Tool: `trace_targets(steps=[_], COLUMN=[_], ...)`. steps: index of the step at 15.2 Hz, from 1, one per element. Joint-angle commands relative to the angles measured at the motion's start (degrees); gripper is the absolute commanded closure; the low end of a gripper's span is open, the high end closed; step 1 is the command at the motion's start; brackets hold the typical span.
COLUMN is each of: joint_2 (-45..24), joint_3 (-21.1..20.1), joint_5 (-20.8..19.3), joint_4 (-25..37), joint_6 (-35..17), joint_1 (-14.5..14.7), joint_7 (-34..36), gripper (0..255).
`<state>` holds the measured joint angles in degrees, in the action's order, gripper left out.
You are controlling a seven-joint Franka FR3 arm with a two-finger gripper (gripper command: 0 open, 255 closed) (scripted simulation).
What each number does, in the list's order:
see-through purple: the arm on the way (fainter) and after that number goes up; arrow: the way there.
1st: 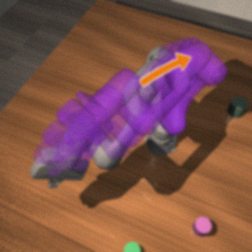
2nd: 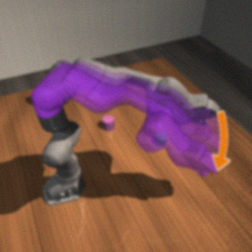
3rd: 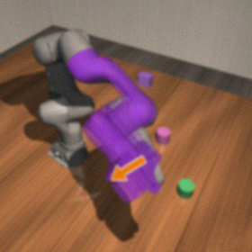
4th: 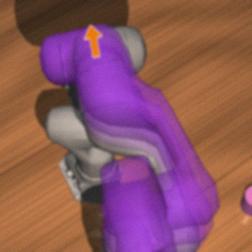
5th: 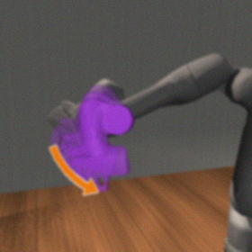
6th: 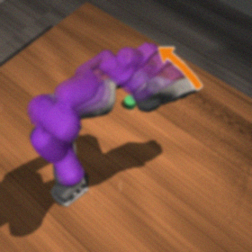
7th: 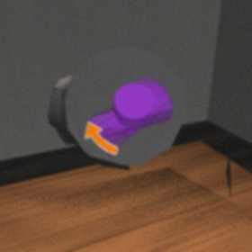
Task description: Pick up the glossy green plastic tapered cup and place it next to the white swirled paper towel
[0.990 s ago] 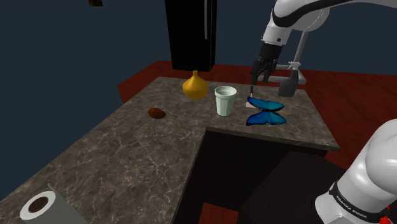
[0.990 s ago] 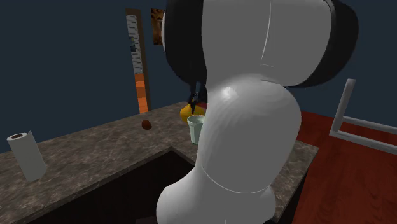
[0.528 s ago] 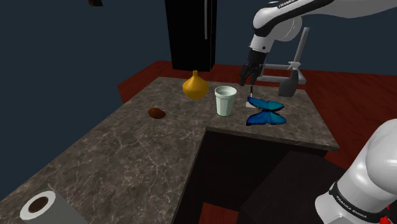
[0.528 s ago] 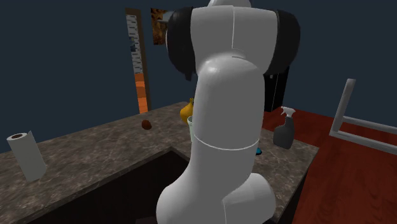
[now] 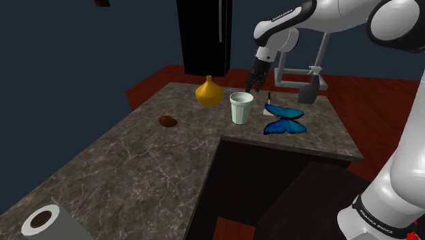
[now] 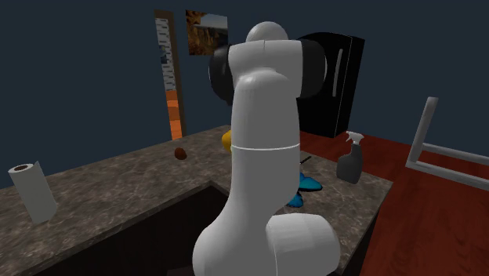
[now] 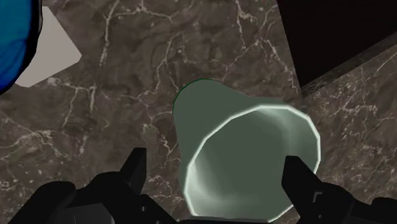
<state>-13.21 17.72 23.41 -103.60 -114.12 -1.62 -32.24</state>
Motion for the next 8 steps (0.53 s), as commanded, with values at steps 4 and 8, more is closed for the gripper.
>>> trace_targets(steps=[4,8], joint_2=[-7.3,-8.5], joint_3=[-0.8,-1.3], joint_5=[3.3,4.1], joint_4=[5.9,4.5], joint_6=[-0.7,-3.1], joint_1=[-1.5,-1.2], joint_7=[-3.1,-3.5], gripper=[0,0])
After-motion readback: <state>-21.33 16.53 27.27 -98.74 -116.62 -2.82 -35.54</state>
